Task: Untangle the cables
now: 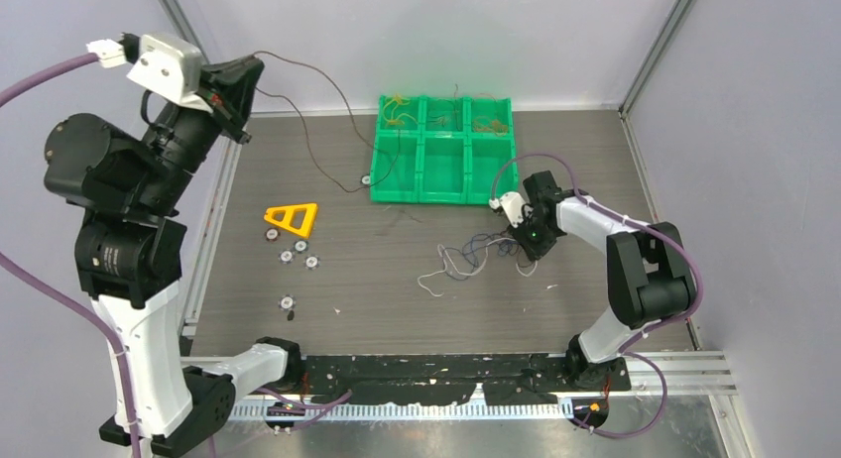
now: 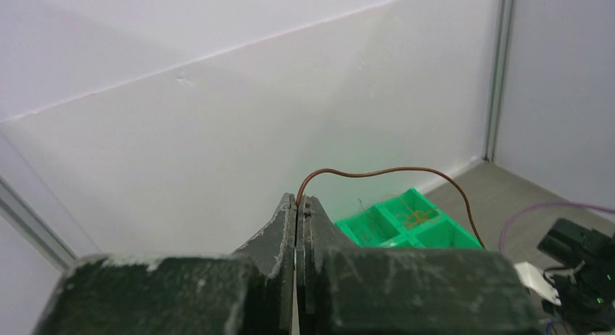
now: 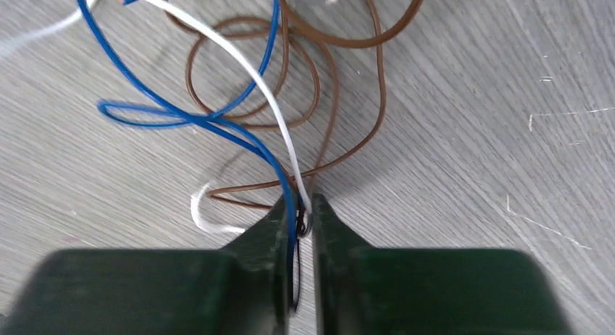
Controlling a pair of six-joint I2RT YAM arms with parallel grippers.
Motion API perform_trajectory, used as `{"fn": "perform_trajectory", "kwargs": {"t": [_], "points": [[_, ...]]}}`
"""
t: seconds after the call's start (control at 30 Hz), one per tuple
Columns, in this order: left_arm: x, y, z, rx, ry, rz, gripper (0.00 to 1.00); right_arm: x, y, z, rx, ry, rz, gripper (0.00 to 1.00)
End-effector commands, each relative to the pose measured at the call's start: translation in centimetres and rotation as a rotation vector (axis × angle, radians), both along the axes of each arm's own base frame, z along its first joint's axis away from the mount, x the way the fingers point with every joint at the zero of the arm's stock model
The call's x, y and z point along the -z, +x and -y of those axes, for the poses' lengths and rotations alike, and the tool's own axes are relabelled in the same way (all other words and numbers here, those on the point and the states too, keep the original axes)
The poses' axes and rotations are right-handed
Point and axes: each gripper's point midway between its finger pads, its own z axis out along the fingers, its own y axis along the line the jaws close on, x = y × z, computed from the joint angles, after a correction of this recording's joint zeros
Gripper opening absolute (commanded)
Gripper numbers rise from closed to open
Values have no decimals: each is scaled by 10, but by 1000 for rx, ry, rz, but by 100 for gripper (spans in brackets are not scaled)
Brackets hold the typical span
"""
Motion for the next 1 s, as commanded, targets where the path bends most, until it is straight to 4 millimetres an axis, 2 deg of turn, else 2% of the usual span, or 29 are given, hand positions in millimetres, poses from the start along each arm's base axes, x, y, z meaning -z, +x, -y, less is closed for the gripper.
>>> {"fn": "perform_trajectory", "kwargs": {"t": [0.0, 0.07, 0.13, 0.2, 0.23, 0.27, 0.3, 0.37, 0.47, 0.57, 0.67, 0.73, 0.97], "points": [[-50, -11, -28, -122, -126, 131, 0, -5, -7, 23, -7, -68, -8, 11], [-59, -11, -39, -177, -149, 154, 0, -5, -7, 27, 1, -68, -12, 6], [-56, -10, -28, -122, -128, 141, 0, -5, -10, 26, -8, -55, -27, 7], [-41, -8, -10, -22, -116, 89, 0, -11, -13, 17, -26, -7, -44, 24], [-30, -3, -4, 5, -105, 61, 0, -18, -9, 12, -31, 19, -34, 41], [-21, 2, -1, 13, -99, 40, 0, -30, -8, 3, -41, 68, -28, 49], [-15, 8, -1, 9, -98, 24, 0, -36, -6, -1, -44, 92, -19, 62], [-2, 19, -1, -8, -109, -21, 0, -58, -3, -14, -55, 161, 3, 73], [15, 37, 0, -23, -113, -67, 0, -90, 1, -28, -66, 239, 32, 84], [27, 52, 5, -9, -115, -62, 0, -107, 0, -32, -67, 269, 39, 89], [35, 67, 16, 40, -158, -58, 0, -117, 1, -34, -68, 283, 58, 100], [38, 82, 23, 71, -206, -62, 0, -122, 0, -36, -69, 295, 67, 96], [50, 142, 50, 145, -300, -131, 0, -133, 2, -43, -52, 347, 72, 95]]}}
